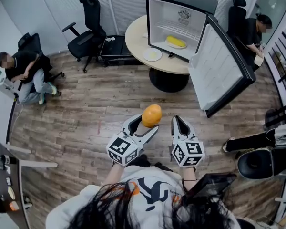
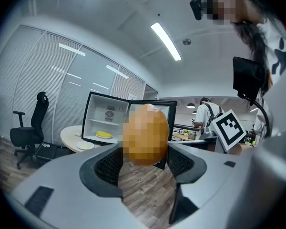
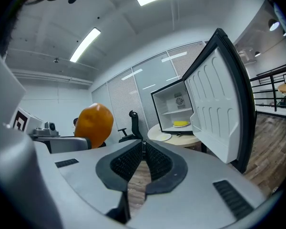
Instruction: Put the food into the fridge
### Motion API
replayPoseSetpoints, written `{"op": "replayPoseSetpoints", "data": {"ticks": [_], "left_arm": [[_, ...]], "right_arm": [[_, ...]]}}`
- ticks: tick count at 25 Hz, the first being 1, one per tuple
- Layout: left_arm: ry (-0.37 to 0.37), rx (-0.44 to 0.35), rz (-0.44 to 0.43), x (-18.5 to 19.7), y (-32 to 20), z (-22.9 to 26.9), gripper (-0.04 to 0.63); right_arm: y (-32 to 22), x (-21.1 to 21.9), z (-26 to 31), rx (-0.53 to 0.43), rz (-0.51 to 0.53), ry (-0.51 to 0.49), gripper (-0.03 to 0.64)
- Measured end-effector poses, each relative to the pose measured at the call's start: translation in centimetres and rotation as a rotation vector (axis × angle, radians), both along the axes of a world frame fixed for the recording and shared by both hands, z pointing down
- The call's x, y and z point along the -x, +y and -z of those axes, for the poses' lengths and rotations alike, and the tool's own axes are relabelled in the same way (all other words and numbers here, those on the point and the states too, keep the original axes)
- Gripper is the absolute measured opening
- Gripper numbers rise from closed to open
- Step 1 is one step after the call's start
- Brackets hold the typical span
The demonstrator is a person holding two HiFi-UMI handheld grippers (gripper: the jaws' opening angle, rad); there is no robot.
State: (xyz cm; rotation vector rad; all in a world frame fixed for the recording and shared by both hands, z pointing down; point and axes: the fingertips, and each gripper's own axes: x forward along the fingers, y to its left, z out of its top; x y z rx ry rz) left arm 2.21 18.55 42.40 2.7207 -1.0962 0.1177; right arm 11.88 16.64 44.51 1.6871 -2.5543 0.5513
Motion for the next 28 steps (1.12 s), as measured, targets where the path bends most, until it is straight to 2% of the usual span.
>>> {"op": "replayPoseSetpoints", "data": {"ticks": [12,16,22,28], "left_arm": [[0.004,0.023,0.022,-1.9,-2.8,-1.7,0.290],[0.016,0.027,0.009,-1.2,-4.2,-1.3,0.290],[0.027,0.027,-0.017,0.8,-9.6,-1.8,0.290],[0.041,-0.009,-0.068,3.5,-17.2,-0.1,0.290]], "right_arm": [[-2.1,-1.5,-2.4,0.031,0.039,-0.008,0.032],[-3.6,-0.7,-2.1,0.042,0.035,-0.006,0.032],[-9.1,1.2,-2.5,0.038,0.015,0.004,0.032],[-17.2,4.5,-1.7,0.024,-0.008,0.002,0.033]]}}
